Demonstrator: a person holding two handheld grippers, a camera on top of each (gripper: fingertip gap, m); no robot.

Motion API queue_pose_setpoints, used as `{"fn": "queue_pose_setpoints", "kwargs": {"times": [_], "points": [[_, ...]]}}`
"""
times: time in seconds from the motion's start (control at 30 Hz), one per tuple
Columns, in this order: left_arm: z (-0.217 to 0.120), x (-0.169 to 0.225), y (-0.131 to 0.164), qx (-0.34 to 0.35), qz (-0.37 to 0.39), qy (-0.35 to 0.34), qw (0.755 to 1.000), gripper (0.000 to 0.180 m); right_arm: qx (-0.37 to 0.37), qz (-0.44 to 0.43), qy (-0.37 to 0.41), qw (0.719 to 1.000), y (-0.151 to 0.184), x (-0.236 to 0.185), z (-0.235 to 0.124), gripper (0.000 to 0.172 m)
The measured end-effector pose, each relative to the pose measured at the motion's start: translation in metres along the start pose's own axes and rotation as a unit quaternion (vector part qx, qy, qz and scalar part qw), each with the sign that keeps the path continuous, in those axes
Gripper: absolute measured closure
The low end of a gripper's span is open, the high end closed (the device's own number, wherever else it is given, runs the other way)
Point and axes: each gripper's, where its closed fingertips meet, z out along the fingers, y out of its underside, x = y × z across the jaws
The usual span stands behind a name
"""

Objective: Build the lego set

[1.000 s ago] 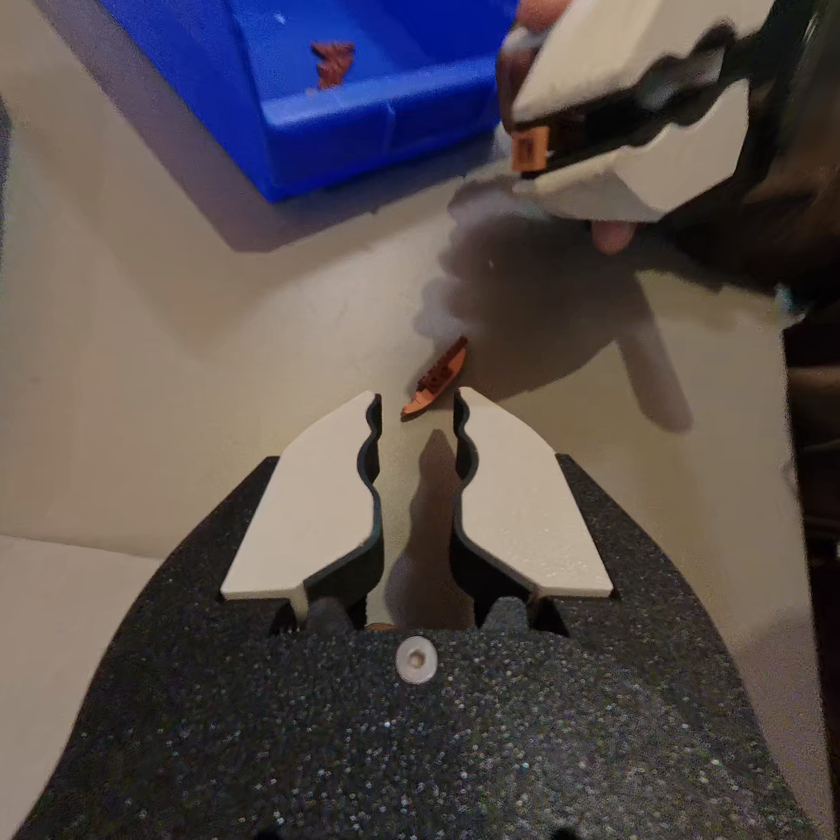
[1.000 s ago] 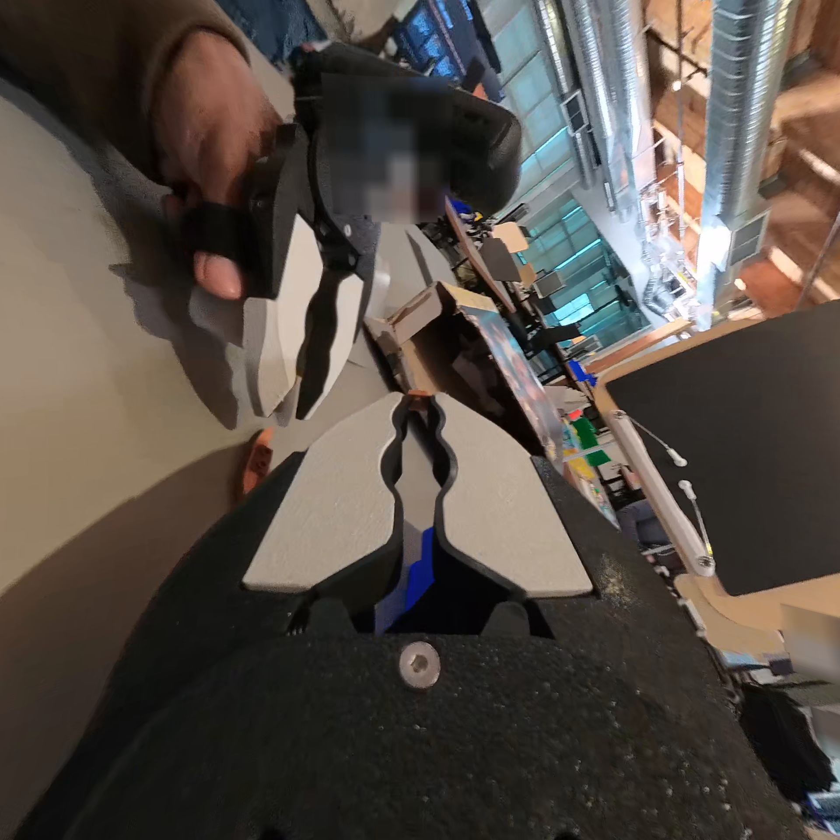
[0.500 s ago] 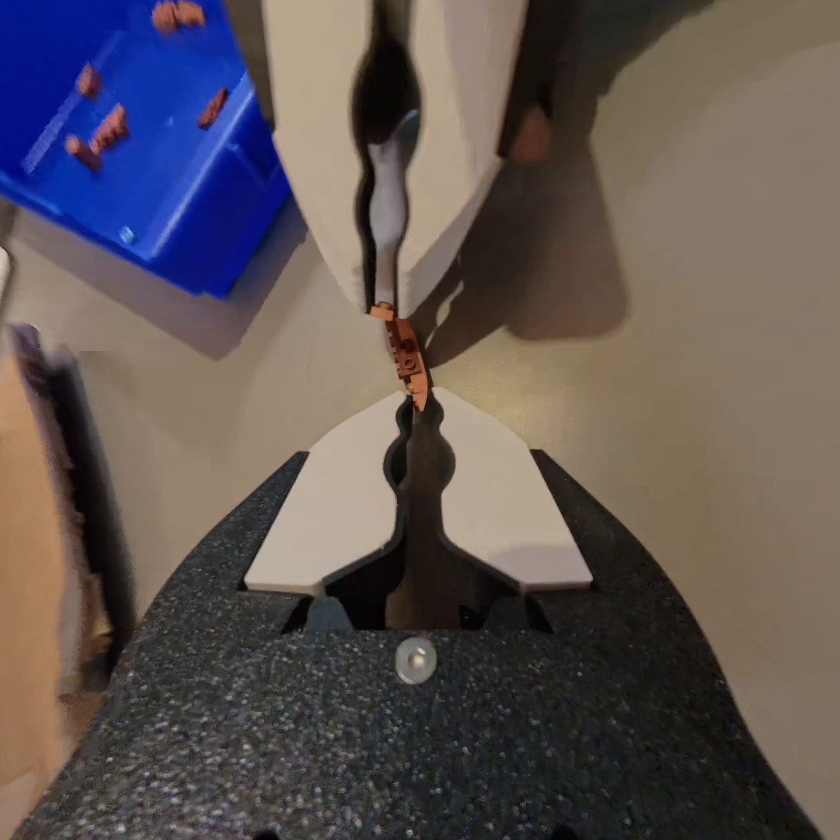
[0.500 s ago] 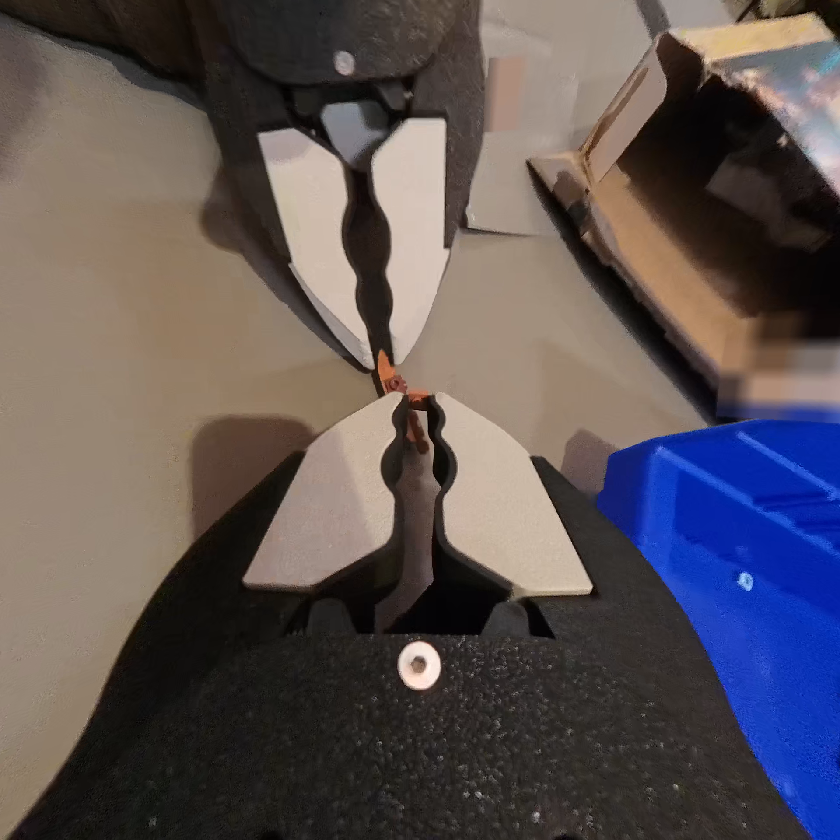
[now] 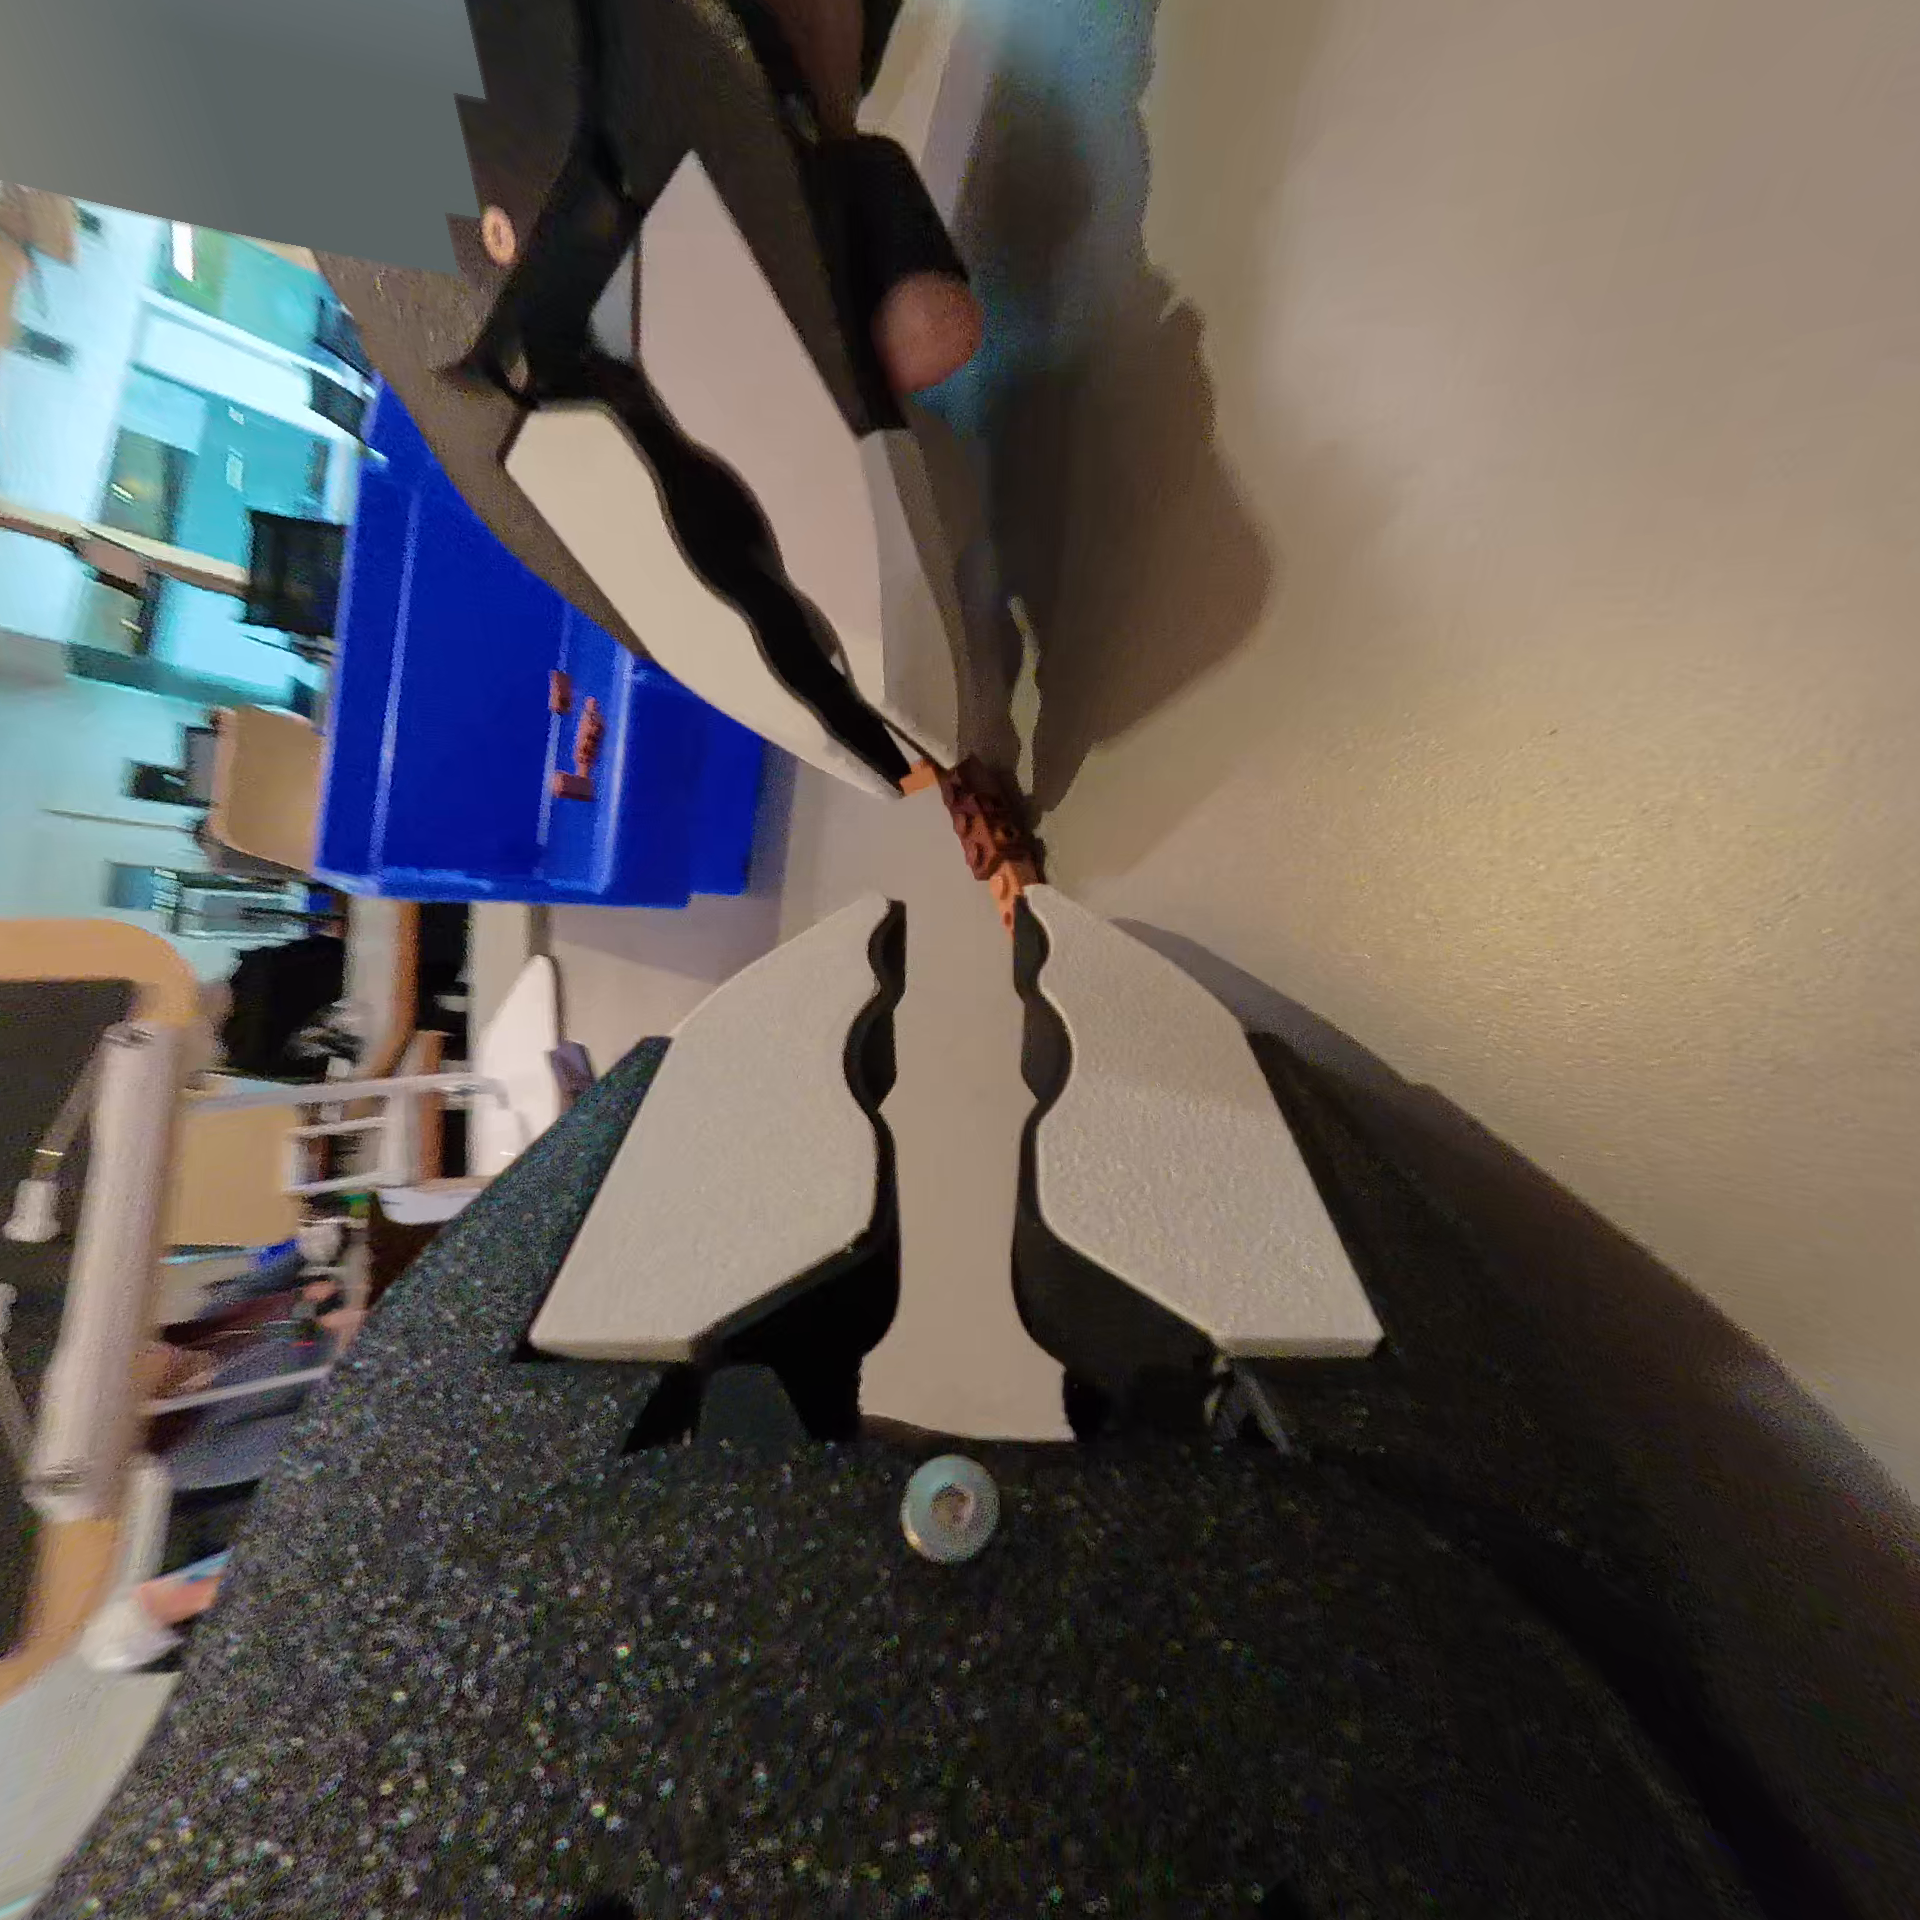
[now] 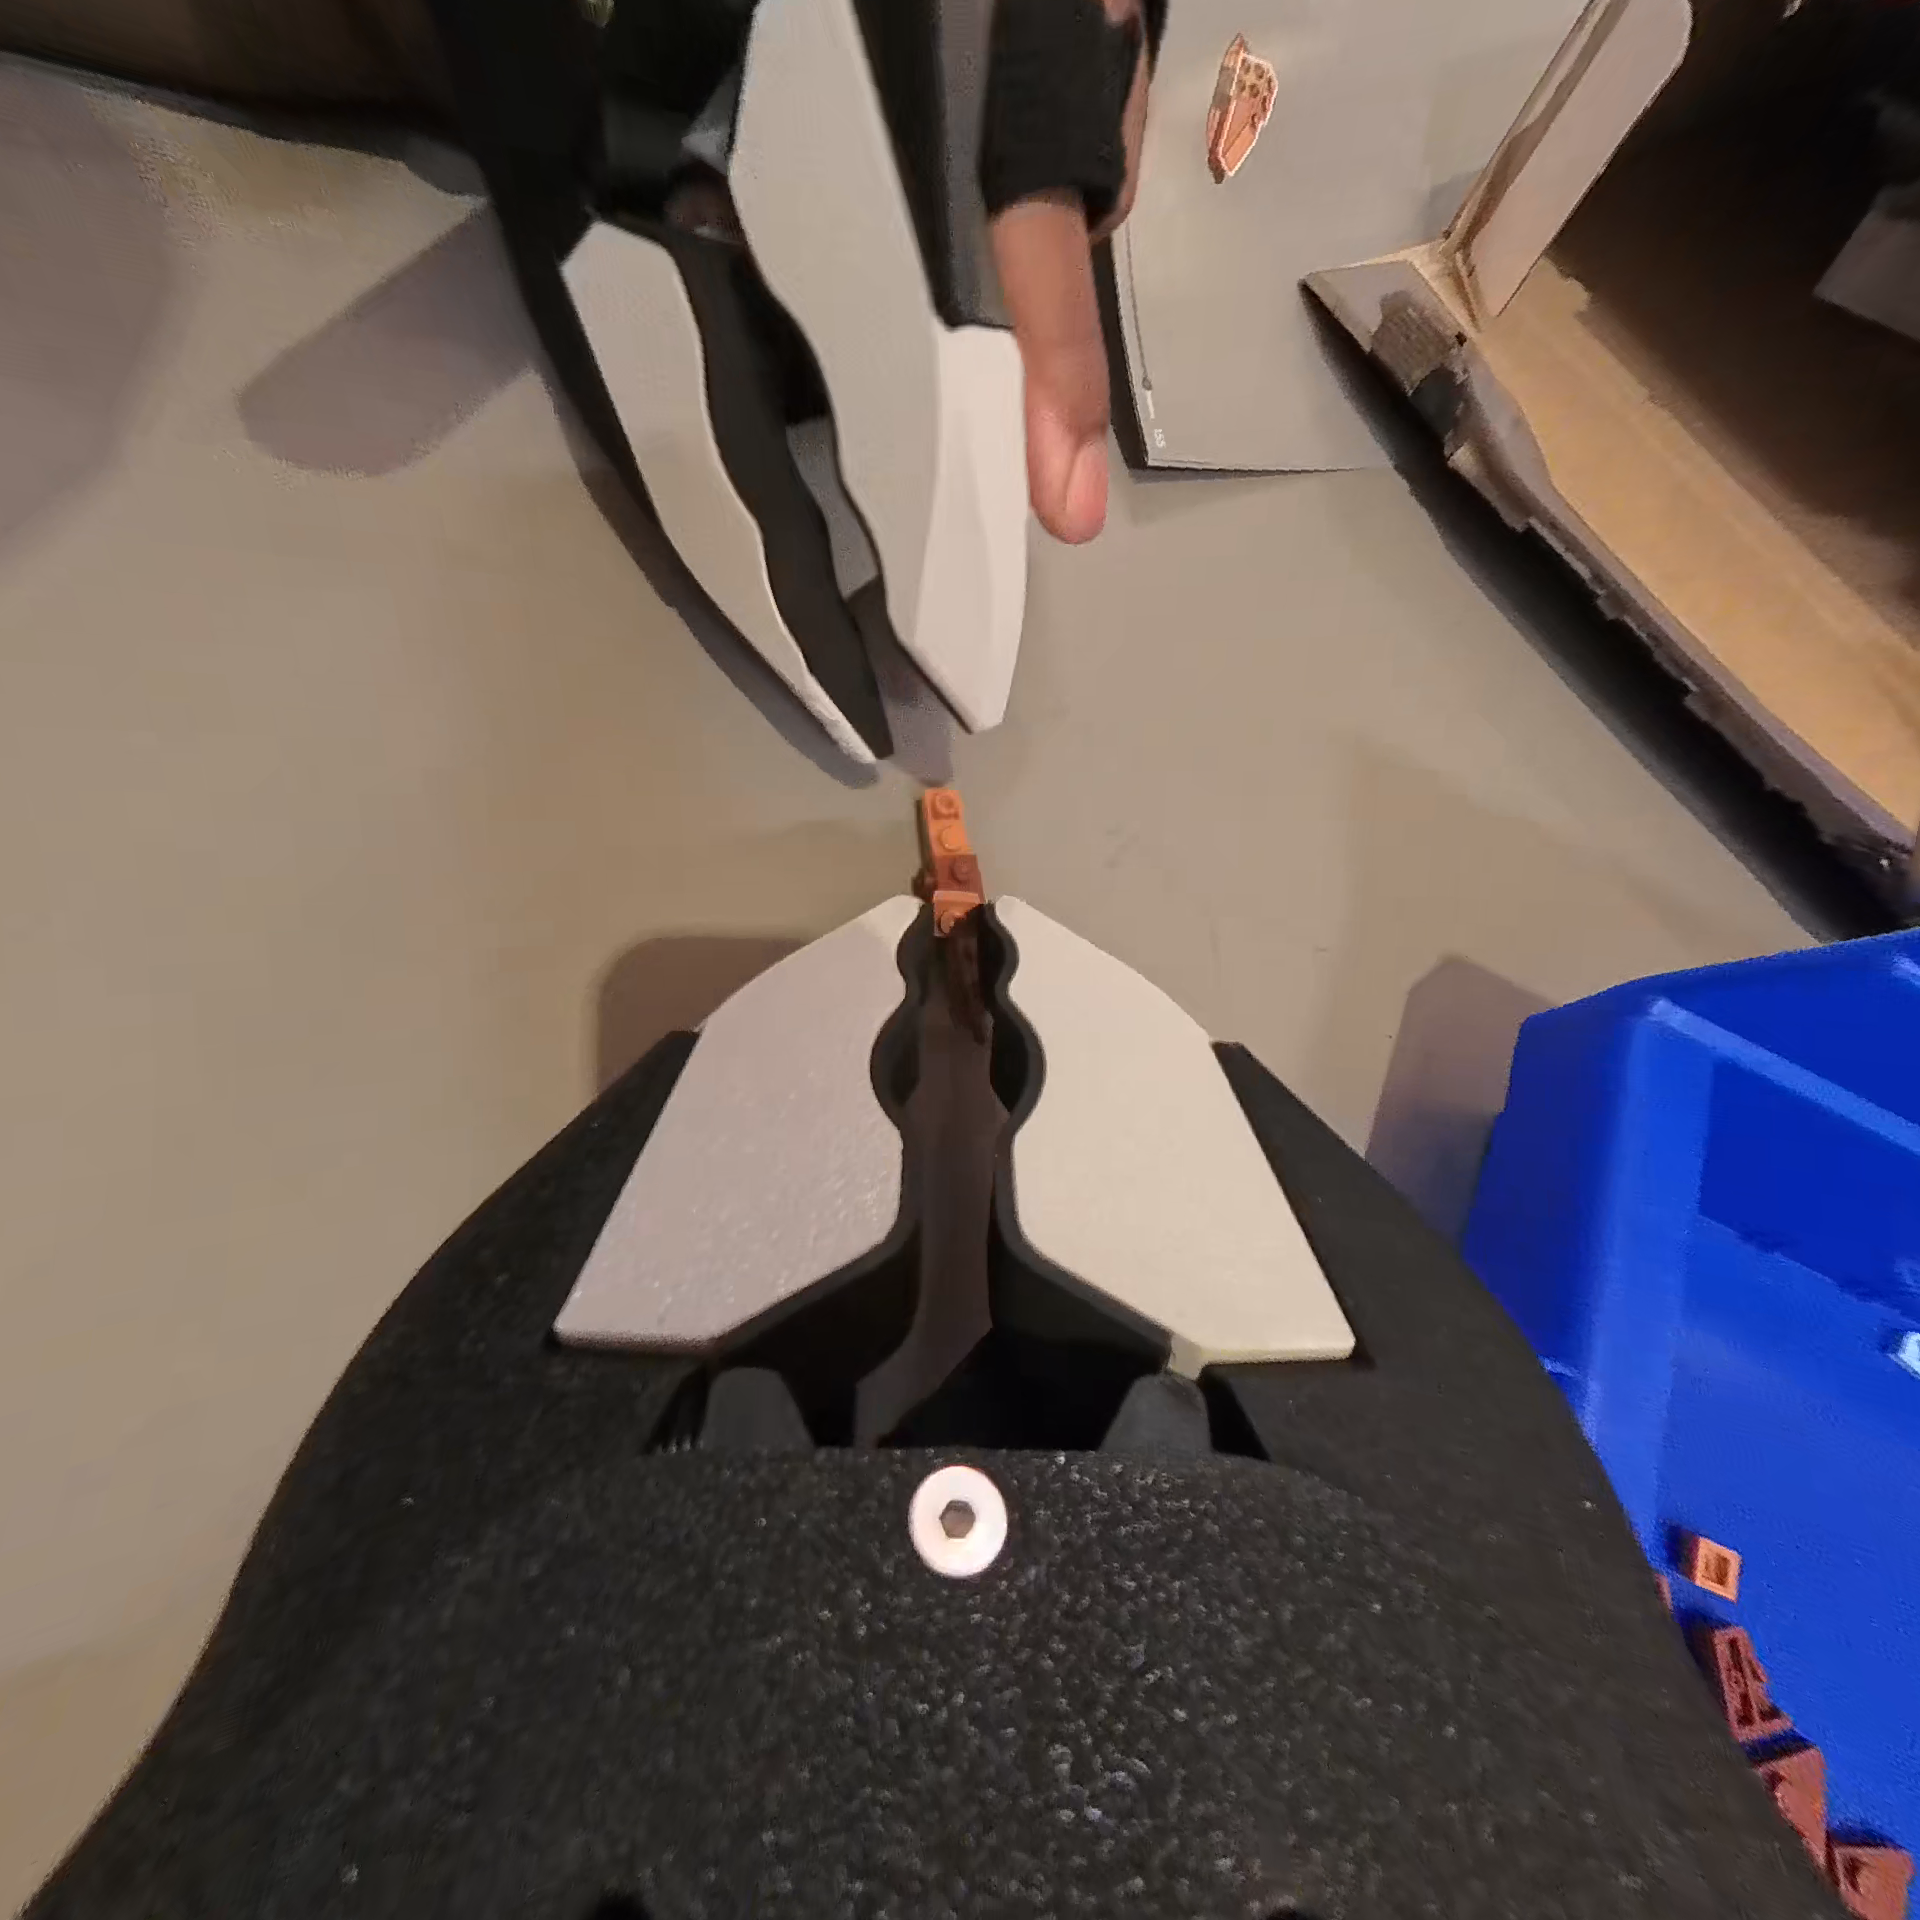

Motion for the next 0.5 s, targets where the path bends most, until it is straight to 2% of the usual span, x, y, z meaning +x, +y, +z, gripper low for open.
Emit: {"fn": "queue_pose_setpoints", "kwargs": {"times": [0.1,0.2,0.27,0.33,0.5], "points": [[0.0,0.004,0.009,-0.009,-0.105,0.041,0.994,0.157,-0.003,0.001,0.001,1.0,0.001,0.0,0.0,0.164],[0.001,0.007,0.009,-0.005,-0.237,0.083,0.968,0.15,-0.008,0.004,0.002,1.0,0.002,0.001,0.001,0.164],[0.003,0.006,0.008,-0.002,-0.295,0.097,0.95,0.15,-0.01,0.006,0.003,1.0,0.003,0.001,0.001,0.164],[0.007,0.011,0.009,-0.01,-0.33,0.118,0.936,0.149,-0.011,0.007,0.003,1.0,0.003,0.001,0.001,0.164],[0.015,0.014,0.006,-0.027,-0.378,0.142,0.915,0.166,-0.011,0.004,0.006,1.0,0.001,0.001,0.001,0.164]]}}
